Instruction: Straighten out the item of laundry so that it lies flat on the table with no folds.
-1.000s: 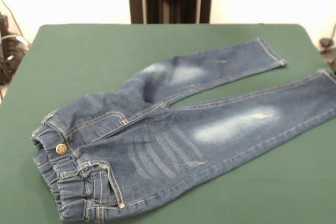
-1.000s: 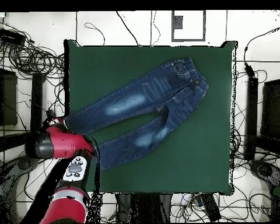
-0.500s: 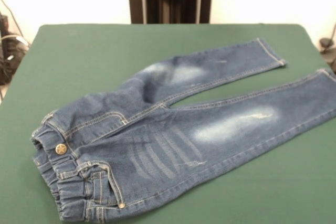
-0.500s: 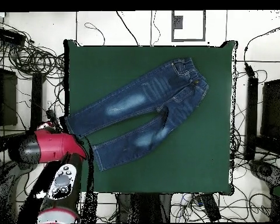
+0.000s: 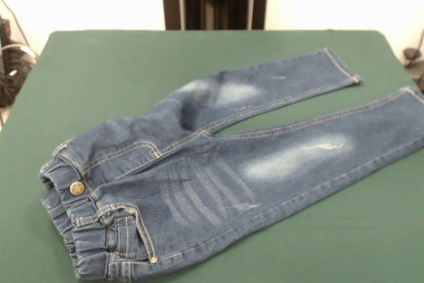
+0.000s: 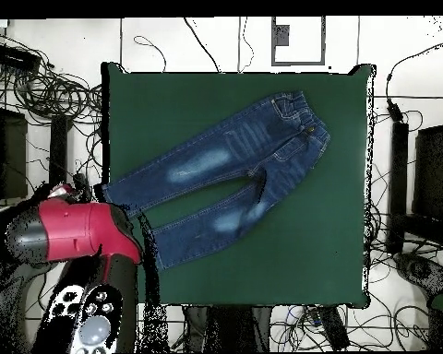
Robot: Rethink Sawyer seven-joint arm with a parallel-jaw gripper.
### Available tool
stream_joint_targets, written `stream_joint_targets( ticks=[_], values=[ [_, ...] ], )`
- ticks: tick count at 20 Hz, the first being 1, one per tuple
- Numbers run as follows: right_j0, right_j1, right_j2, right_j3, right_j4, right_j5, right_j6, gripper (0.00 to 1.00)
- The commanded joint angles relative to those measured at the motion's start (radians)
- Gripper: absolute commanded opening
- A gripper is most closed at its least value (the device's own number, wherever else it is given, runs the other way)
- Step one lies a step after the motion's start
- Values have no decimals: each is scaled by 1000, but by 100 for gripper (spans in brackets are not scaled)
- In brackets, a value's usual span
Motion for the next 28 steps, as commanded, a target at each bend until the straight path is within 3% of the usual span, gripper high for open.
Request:
stream_joint_targets(
  ticks=[1,12,21,28],
  values=[
    [-83,-78,42,101,-80,93,-74,100],
    [-233,-48,122,206,-249,-70,-152,100],
    [-250,20,131,245,-382,-191,-68,100],
    [-251,101,127,247,-431,-288,-3,100]
  ],
)
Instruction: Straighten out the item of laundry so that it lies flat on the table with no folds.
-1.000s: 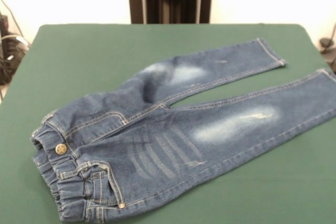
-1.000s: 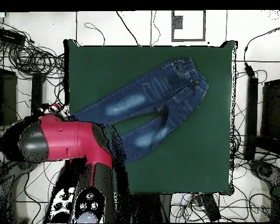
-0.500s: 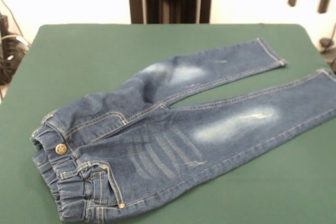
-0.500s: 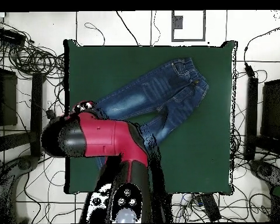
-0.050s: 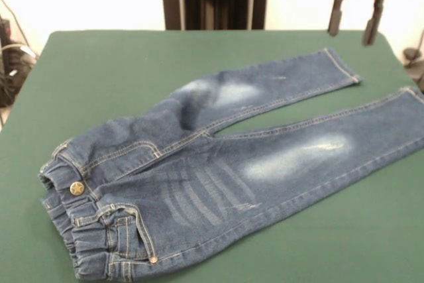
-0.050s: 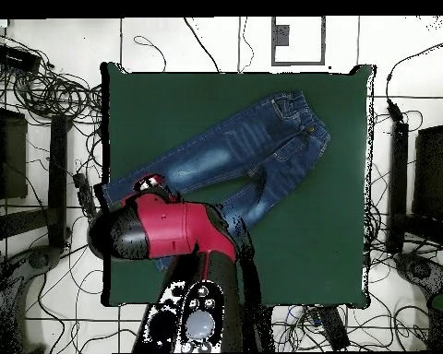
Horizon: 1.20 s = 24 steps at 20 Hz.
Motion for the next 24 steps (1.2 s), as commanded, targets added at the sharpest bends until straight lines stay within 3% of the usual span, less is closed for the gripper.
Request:
stream_joint_targets(
  ticks=[1,14,24],
  values=[
    [7,158,107,123,-64,-94,3,100],
    [-40,278,117,158,-142,-244,11,100],
    [-6,377,102,162,-150,-345,72,100]
  ],
)
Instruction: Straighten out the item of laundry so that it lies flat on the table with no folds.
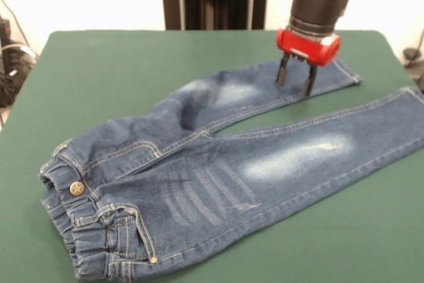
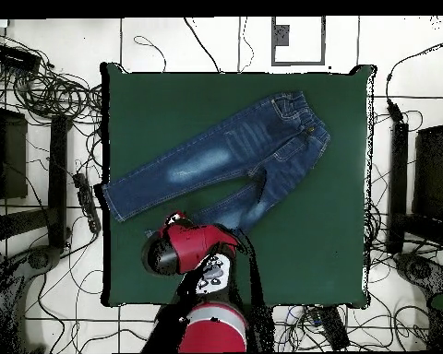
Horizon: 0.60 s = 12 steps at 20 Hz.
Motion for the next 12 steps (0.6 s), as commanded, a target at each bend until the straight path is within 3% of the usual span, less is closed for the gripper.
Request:
stream_joint_targets(
  ticks=[1,12],
  values=[
    [33,95,97,81,-15,-102,74,100],
    [48,136,130,87,47,-134,120,100]
  ],
)
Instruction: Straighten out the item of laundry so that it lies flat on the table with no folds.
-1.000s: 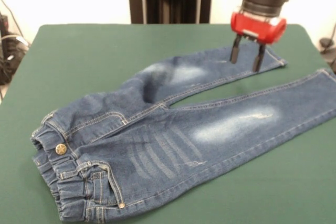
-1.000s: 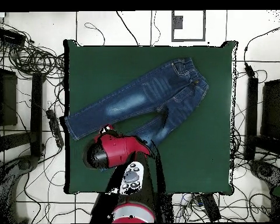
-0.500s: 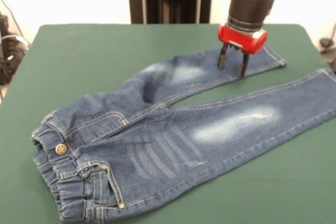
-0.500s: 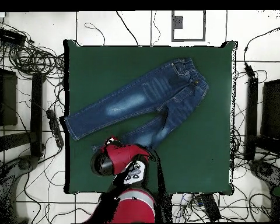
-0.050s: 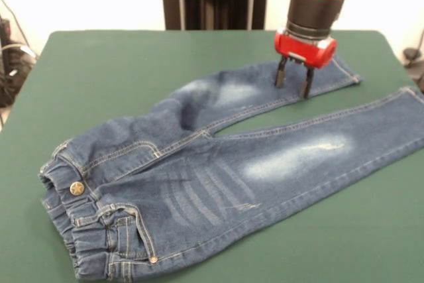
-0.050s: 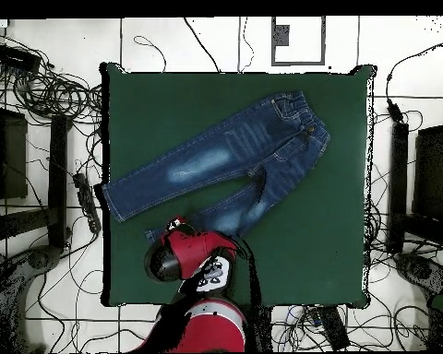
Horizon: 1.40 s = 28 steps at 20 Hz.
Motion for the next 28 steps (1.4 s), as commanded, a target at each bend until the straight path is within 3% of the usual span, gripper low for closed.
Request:
stream_joint_targets(
  ticks=[1,9,22,28],
  values=[
    [48,112,141,61,59,-54,129,100],
    [115,113,160,76,180,-58,216,100],
    [187,128,157,67,323,-68,228,100],
    [181,132,162,75,342,-83,206,100]
  ],
)
